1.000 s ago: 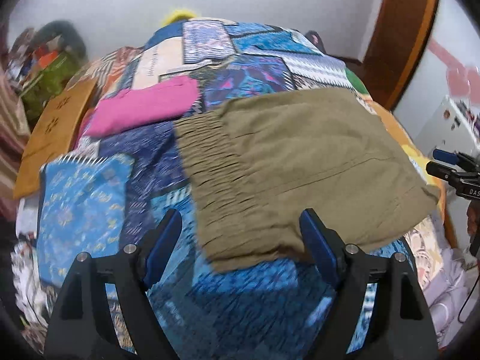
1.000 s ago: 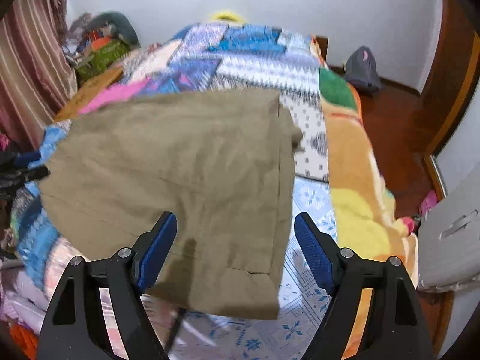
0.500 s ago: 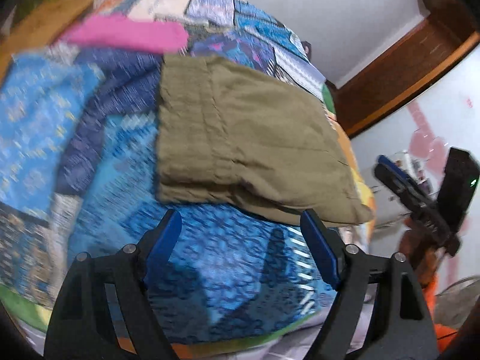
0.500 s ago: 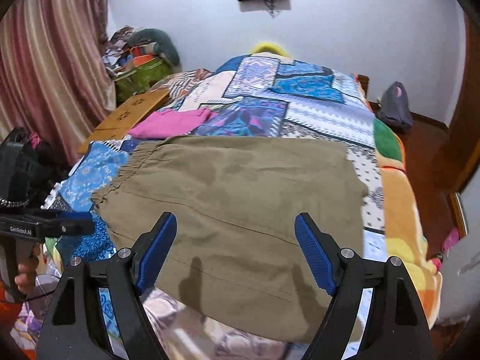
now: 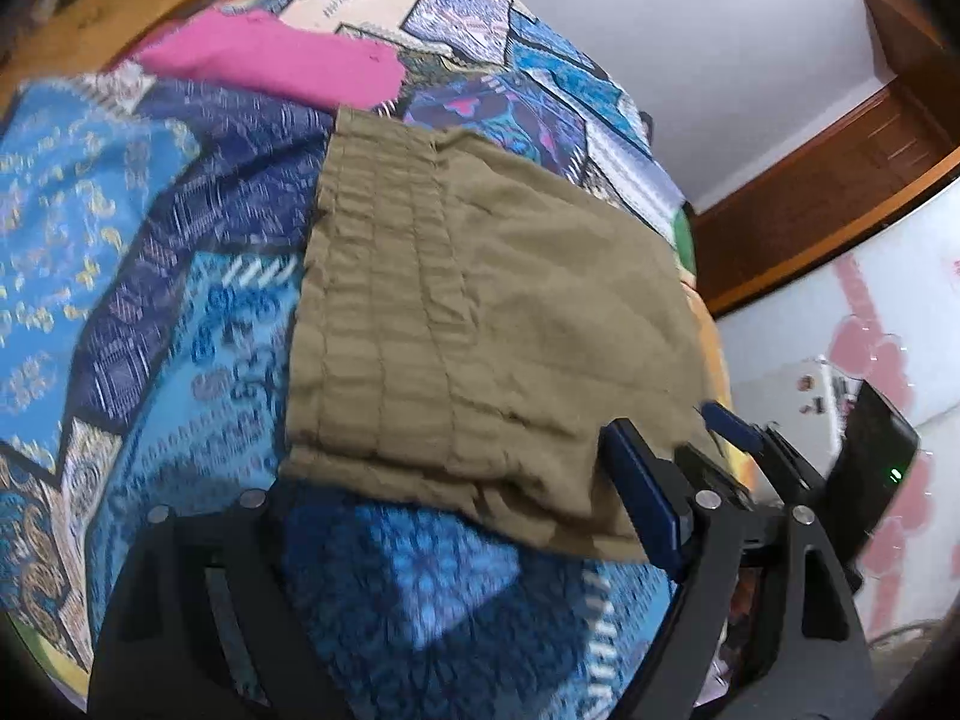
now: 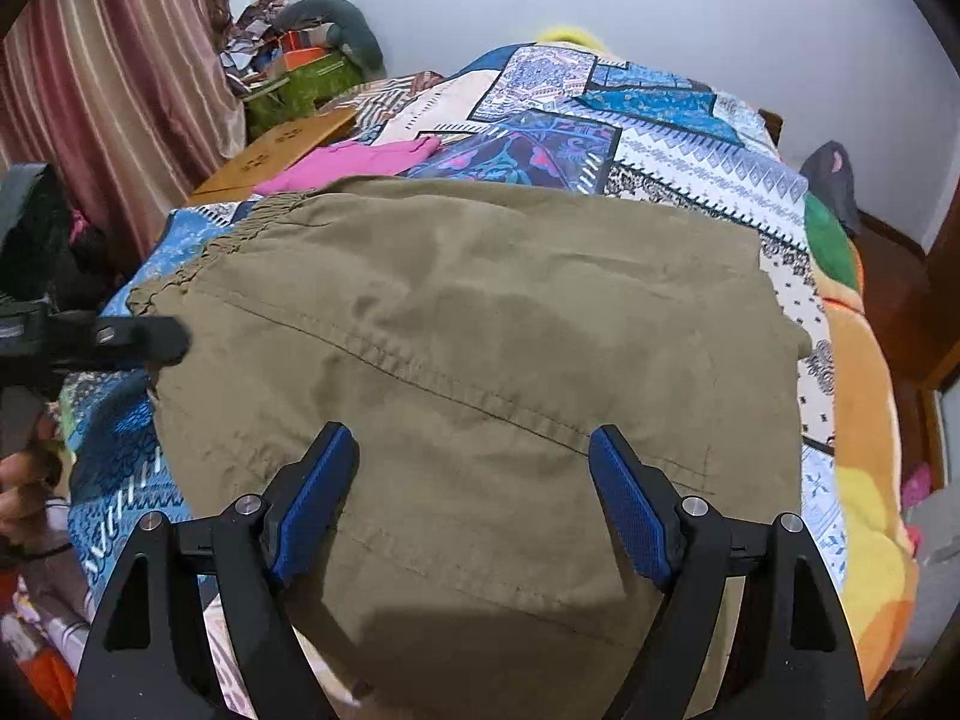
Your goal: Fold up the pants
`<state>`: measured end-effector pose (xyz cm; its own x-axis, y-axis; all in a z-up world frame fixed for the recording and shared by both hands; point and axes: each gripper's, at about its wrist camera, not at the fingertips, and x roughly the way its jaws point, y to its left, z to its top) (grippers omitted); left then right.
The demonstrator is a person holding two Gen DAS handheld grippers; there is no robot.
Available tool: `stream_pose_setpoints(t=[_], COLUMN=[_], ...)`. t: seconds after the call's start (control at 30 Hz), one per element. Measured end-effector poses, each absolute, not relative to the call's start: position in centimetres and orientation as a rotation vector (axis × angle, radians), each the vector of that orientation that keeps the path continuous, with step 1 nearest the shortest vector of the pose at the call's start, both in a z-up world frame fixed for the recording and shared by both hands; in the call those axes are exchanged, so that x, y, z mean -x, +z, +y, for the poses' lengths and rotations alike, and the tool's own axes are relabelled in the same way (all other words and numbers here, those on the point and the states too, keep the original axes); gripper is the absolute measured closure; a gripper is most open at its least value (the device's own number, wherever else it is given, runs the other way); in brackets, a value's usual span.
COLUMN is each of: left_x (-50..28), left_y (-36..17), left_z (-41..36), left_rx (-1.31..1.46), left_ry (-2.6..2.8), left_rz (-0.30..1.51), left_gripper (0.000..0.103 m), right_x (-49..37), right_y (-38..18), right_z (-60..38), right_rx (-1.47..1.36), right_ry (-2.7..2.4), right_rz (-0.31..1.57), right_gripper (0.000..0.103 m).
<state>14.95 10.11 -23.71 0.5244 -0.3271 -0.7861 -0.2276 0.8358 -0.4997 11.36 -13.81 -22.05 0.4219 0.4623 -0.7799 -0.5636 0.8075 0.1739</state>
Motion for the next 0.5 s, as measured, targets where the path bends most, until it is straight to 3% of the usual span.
stream_pose_setpoints(t=[0.17,0.33,0.5], left_x=[-16.1,-15.8,-15.2], left_y=[-23.5,-21.9,-19.7], left_z=[10.3,10.4,8.3], left_rx=[0.598,0.507,0.284], left_ry=[-0.019,0.015,0.107], left_rz=[0.994,0.937,0.839], left_gripper=[0.031,0.058,0.067], right_x=[-11.1,-11.3,-12.5], right_y=[-22.0,-21.8,-20.3], right_z=[-13.8,-13.6,-13.4], right_rx=[0.121,0.119,0.104], right_ry=[0.655,0.653,0.646], right_rz=[0.935,0.954,0.98], right_gripper=[0.025,0.024,0.025])
